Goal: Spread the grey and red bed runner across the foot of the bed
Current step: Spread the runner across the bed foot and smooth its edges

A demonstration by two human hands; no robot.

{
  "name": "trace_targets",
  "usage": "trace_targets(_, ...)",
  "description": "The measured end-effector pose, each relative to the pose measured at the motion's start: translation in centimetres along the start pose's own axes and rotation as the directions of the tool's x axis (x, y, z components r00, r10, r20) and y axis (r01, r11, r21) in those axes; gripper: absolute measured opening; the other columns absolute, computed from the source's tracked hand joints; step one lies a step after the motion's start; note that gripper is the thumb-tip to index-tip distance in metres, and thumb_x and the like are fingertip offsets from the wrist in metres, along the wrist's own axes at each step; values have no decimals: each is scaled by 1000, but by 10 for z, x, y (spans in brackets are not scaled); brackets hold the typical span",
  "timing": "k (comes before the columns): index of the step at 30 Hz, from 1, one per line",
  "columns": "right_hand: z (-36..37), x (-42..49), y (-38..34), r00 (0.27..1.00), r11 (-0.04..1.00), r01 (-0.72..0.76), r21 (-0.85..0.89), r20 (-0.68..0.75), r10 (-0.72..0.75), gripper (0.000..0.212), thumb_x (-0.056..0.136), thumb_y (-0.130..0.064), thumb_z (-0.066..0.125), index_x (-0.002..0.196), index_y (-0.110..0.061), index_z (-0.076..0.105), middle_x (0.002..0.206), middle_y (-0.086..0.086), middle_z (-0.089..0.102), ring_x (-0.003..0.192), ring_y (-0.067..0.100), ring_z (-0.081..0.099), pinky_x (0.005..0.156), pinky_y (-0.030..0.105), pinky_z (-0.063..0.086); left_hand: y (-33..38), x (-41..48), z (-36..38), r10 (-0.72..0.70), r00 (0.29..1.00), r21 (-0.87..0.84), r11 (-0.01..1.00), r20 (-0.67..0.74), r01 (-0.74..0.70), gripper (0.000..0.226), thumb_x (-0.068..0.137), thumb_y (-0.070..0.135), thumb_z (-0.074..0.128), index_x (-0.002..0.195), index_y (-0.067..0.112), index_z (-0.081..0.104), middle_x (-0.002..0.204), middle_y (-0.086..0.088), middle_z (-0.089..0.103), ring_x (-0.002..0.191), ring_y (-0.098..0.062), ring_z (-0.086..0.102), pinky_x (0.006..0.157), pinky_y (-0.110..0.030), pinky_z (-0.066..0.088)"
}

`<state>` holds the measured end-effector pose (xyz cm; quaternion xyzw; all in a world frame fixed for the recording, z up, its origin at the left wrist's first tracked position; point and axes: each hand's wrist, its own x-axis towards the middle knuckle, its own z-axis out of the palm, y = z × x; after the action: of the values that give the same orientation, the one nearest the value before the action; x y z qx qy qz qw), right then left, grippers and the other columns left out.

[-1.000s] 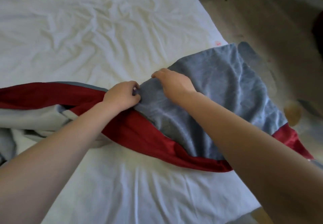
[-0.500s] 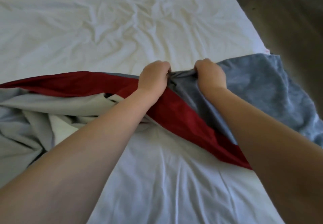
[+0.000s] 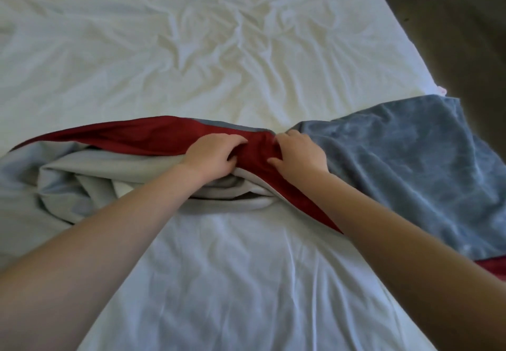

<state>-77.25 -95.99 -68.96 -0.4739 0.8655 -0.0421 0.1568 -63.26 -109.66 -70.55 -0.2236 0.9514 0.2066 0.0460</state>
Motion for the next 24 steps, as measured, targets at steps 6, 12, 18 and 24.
trace_targets(6, 0, -17, -12, 979, 991, -25, 128, -199, 50, 12, 89, -21, 57, 96, -17, 66, 100, 0, 62, 92, 20, 57, 65, 35, 49, 9, -35, -11, 137, 932, 33, 991, -335, -133, 32, 80, 6, 69, 112, 11, 69, 99, -9, 72, 89, -32, 67, 71, -41, 54)
trace_targets(12, 18, -57, -20, 964, 976, 211, 47, -175, -200, 21, 95, -18, 53, 106, -15, 70, 107, 0, 63, 98, 21, 56, 64, 36, 50, 0, -94, 3, 244, 895, 43, 968, -372, -246, 21, 73, 2, 77, 94, 4, 75, 77, -9, 73, 64, -28, 68, 51, -36, 55)
trace_targets(18, 15, -73, -24, 937, 935, 267, 232, -288, -196, 13, 90, -12, 59, 94, -11, 71, 91, 1, 67, 78, 20, 62, 58, 35, 50, 13, -119, 5, 206, 881, 47, 978, -427, -205, 11, 77, 8, 74, 87, 7, 77, 70, -6, 72, 59, -26, 66, 46, -33, 52)
trace_targets(24, 24, -107, -18, 926, 929, 367, 37, -113, -361, 45, 81, -40, 69, 118, -15, 61, 98, 2, 66, 81, 24, 65, 58, 34, 51, 15, -137, 4, 183, 978, 136, 976, -102, -169, 45, 76, 32, 74, 113, 10, 65, 97, -6, 68, 89, -26, 64, 70, -39, 54)
